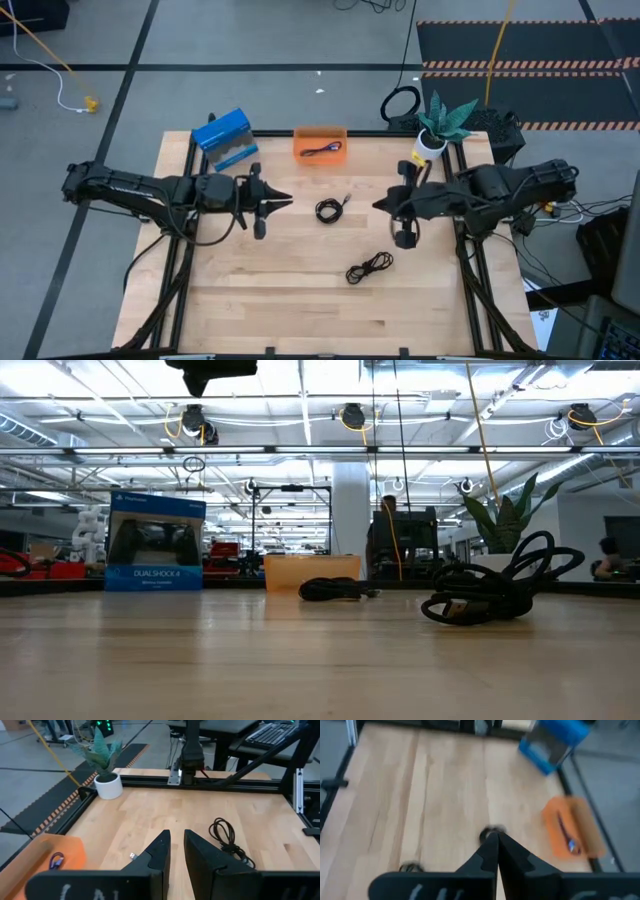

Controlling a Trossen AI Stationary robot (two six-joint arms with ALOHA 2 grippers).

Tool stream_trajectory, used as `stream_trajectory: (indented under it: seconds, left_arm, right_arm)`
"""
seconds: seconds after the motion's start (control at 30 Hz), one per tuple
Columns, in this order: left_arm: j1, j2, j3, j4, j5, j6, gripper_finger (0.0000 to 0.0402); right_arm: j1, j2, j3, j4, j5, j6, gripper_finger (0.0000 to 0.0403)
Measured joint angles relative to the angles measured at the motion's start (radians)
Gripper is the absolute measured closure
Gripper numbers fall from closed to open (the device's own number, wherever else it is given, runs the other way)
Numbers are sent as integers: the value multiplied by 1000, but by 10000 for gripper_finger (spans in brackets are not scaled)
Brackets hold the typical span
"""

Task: Pick and place USB-C Cables
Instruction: Put the bottom black charger cable into the orange bin

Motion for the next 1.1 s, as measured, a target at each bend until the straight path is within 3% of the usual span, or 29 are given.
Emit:
stream_trajectory:
  seconds: [0.33, 0.57, 0.77, 1.1]
  left_arm:
    - [0, 0, 0, 0, 0, 1, 344]
    - [0, 0, 0, 0, 0, 12, 344]
    - [2, 0, 0, 0, 0, 16, 344]
    - [2, 0, 1, -1, 0, 16, 344]
  right_arm:
    - [-82, 182, 171, -312, -223, 51, 403]
    - [-131, 342, 297, -504, -261, 30, 403]
    - [-153, 430, 341, -518, -381, -1, 403]
    - [-142, 457, 341, -519, -389, 0, 402]
